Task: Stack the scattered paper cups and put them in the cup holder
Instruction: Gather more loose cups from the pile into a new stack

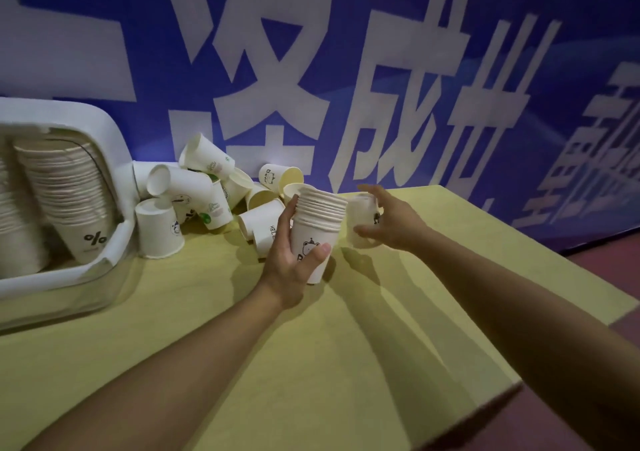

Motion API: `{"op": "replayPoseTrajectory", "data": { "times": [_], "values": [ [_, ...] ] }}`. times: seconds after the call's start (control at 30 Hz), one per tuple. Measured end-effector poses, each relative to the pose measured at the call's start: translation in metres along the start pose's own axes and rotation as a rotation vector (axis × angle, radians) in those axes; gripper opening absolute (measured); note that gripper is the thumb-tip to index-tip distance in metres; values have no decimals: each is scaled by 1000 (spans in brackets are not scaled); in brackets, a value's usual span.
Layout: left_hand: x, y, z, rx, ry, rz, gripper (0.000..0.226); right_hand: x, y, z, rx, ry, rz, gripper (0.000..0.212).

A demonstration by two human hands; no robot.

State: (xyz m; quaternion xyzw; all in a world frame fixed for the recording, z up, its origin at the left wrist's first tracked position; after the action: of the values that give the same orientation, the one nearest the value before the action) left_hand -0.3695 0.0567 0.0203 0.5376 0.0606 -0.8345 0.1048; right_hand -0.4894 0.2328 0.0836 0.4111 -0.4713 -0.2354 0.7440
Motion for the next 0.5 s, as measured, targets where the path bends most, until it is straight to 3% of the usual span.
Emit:
{"op": "replayPoseTrajectory", "data": {
  "times": [0.13, 0.27, 0.37, 0.5],
  "values": [
    [-11, 1, -29, 173, 6, 109, 102, 24, 8, -38, -184, 91, 224, 77],
    [-18, 18, -61, 204, 9, 161, 93, 49, 9, -63, -351, 79, 522, 59],
    [-27, 27, -73, 180, 8, 155, 87, 71, -5, -79, -331, 46, 749, 44],
    [-30, 38, -79, 143, 17, 131, 96, 98, -40, -99, -286, 56, 854, 22]
  ]
}}
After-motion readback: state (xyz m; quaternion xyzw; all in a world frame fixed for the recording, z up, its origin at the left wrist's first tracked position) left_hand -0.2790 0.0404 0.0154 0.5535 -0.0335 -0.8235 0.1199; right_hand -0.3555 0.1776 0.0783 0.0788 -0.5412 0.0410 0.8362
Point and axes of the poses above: each hand's wrist, its own z-axis towards the middle knuckle, its own y-axis out of the back of the hand, x = y × z, the point moved 4 cm from there along z, towards the middle knuckle, and after that the axes turned 1 degree about -z, right-handed, at the moved point
